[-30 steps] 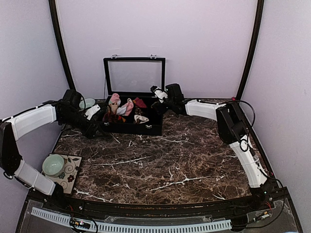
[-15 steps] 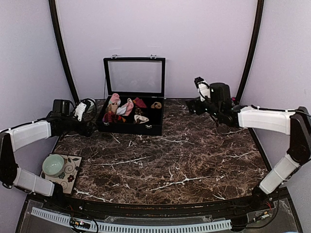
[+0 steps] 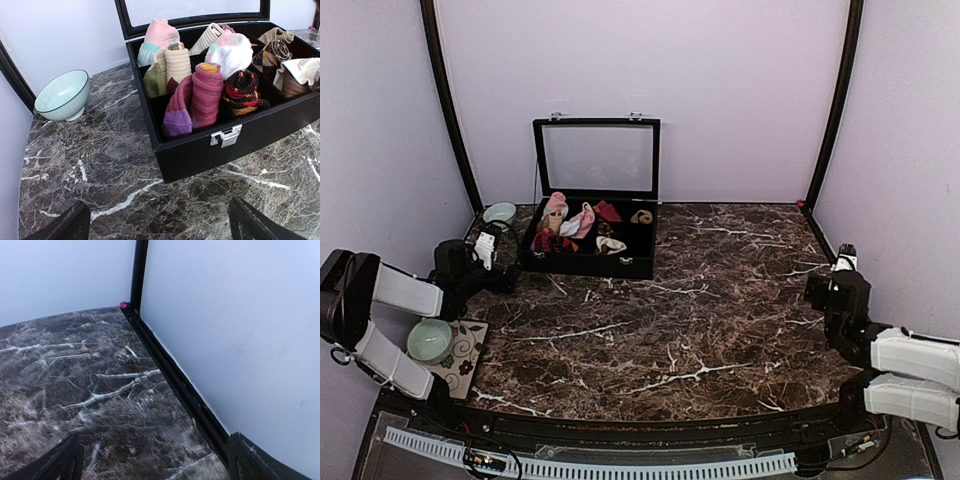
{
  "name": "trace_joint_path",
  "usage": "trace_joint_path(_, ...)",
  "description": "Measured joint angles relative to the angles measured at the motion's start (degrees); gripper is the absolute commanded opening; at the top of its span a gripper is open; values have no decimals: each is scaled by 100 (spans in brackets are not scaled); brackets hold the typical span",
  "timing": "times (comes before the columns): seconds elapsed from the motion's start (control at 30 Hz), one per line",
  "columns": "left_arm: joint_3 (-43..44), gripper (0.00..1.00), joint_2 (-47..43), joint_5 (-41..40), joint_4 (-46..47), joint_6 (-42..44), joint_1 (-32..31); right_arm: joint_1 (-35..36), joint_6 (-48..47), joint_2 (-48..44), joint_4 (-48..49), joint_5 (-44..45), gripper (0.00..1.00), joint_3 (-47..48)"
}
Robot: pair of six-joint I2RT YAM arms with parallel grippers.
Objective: Roll the socks
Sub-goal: Reset both arms
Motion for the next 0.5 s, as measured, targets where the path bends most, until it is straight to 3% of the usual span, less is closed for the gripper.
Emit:
trace_joint_path(0.13,-570,99,4,-179,896,57,17,-302,-278,-590,1257,15,100,-1244)
trace_joint_path(0.23,-732,99,4,-328,1220,59,17,-905,-317,-463,2208,-380,100,-1276)
trace_joint_path(0.37,-756,99,11,-387,1613,52,22,-1432,-372,533,3657,-1032,99,-1274)
trace_joint_path(0.5,-671,99,188,-415,1858,35,22,-1552,-479,1851,4459,-1692,99,-1161)
